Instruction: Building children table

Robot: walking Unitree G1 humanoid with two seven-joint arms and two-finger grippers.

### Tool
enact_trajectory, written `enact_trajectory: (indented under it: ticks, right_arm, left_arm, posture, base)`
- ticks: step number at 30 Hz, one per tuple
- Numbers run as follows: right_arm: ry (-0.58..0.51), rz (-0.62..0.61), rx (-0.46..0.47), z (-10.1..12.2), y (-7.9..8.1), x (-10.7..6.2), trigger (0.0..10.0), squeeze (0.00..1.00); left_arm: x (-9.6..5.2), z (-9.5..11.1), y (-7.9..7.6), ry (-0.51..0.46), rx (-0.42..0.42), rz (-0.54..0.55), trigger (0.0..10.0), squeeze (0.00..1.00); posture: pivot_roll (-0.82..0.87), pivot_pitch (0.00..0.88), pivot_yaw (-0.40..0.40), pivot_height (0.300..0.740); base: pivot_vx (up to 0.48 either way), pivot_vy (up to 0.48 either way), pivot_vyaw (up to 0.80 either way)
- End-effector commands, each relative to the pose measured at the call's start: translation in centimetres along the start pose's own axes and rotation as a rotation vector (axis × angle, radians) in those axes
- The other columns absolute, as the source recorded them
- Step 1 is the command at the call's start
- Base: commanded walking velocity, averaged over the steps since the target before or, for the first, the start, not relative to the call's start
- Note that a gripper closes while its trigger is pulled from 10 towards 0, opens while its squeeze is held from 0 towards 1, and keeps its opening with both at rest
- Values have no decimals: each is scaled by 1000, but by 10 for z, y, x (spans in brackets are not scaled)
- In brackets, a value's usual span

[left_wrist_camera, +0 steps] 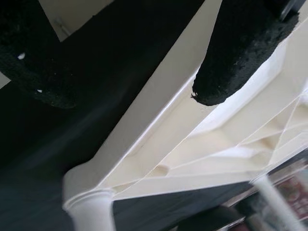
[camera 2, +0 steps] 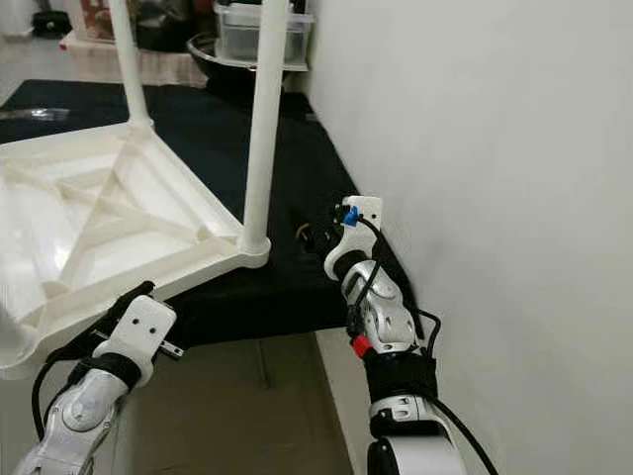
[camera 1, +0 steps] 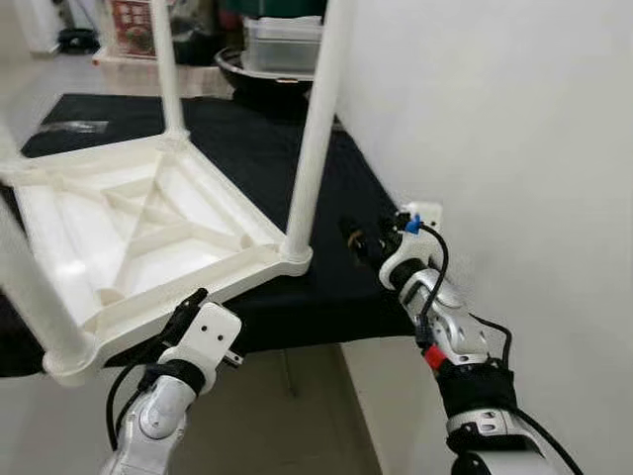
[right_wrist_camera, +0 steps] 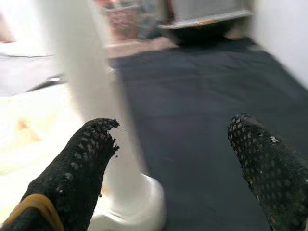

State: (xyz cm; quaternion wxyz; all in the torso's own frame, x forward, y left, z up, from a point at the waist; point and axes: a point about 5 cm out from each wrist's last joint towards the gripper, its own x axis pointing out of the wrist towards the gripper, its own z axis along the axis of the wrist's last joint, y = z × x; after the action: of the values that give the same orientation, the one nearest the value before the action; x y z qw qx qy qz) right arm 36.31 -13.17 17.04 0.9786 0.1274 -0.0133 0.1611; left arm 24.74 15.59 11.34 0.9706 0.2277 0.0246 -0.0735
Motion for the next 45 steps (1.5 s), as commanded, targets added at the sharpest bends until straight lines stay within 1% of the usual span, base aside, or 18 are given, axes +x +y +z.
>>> enact_trajectory:
  ticks: [1,3,5,11,15,18,25,30,32,33,35,36,37,39,41,43,44,45]
  right_arm:
    - [-2,7,9,2,1,1,10000,0]
    - [-2,8,3,2,2,2,10000,0]
    - [-4,-75,-54,3,-6,2,10000,0]
    - [23,-147,-91,-2,-14,-2,10000,0]
    - [64,-151,-68,-9,-15,-3,10000,0]
    - [83,-179,-97,-11,-18,-4,10000,0]
    - [81,-208,-76,-13,-18,-4,10000,0]
    - [83,-227,-64,-11,-20,-2,10000,0]
    - [67,-241,-52,-6,-21,1,10000,0]
    - [67,-241,-52,-6,-21,1,10000,0]
    - [23,-260,-39,7,-19,10,10000,0]
    - [23,-260,-39,7,-19,10,10000,0]
    - [2,-273,-34,14,-18,15,10000,0]
    - [-40,-283,-27,27,-16,23,10000,0]
    - [-60,-292,-23,33,-16,25,10000,0]
    - [-62,-295,-22,34,-16,25,10000,0]
    - [-82,-286,-17,44,-12,32,10000,0]
    - [-82,-286,-17,44,-12,32,10000,0]
  left_arm:
    - [0,1,-3,2,-6,-12,10000,0]
    - [-1,2,-3,2,-5,-13,10000,0]
    - [-1,2,-4,4,-7,-24,10000,0]
    - [1,2,-4,6,-4,-27,10000,0]
    - [1,3,-5,5,-4,-33,10000,0]
    - [2,3,-6,4,-7,-34,10000,0]
    - [0,2,-3,11,-7,-31,10000,0]
    - [-5,-1,3,52,-50,15,10000,0]
    - [-6,-7,3,91,-89,7,10000,0]
    - [-6,-7,3,91,-89,7,10000,0]
    - [-3,-13,-5,143,-149,-77,10000,0]
    - [-3,-13,-5,143,-149,-77,10000,0]
    - [0,-13,-9,150,-171,-113,10000,0]
    - [5,-11,-15,161,-184,-175,10000,0]
    - [7,-9,-18,157,-187,-199,10000,0]
    - [7,-8,-18,156,-187,-202,10000,0]
    - [15,-9,-14,168,-188,-183,10000,0]
    - [15,-9,-14,168,-188,-183,10000,0]
  posture:
    - [107,1,-129,740]
    - [107,1,-129,740]
    - [108,0,-127,740]
    - [104,0,-122,740]
    - [108,2,-122,740]
    - [108,2,-122,740]
    - [110,3,-125,740]
    - [109,7,-123,740]
    - [111,11,-127,740]
    - [111,11,-127,740]
    - [107,15,-129,740]
    - [107,15,-129,740]
    - [109,19,-129,740]
    - [111,27,-138,740]
    - [111,27,-138,740]
    - [111,27,-138,740]
    - [104,41,-142,740]
    - [104,41,-142,740]
  base:
    - [0,0,794]
    - [0,0,794]
    - [0,0,800]
    - [0,0,694]
    - [0,0,775]
    - [0,0,488]
    - [0,0,0]
    - [0,0,0]
    - [0,0,0]
    - [0,0,0]
    - [0,0,0]
    - [0,0,0]
    - [0,0,0]
    - [0,0,0]
    - [0,0,0]
    - [0,0,0]
    - [0,0,0]
    - [0,0,0]
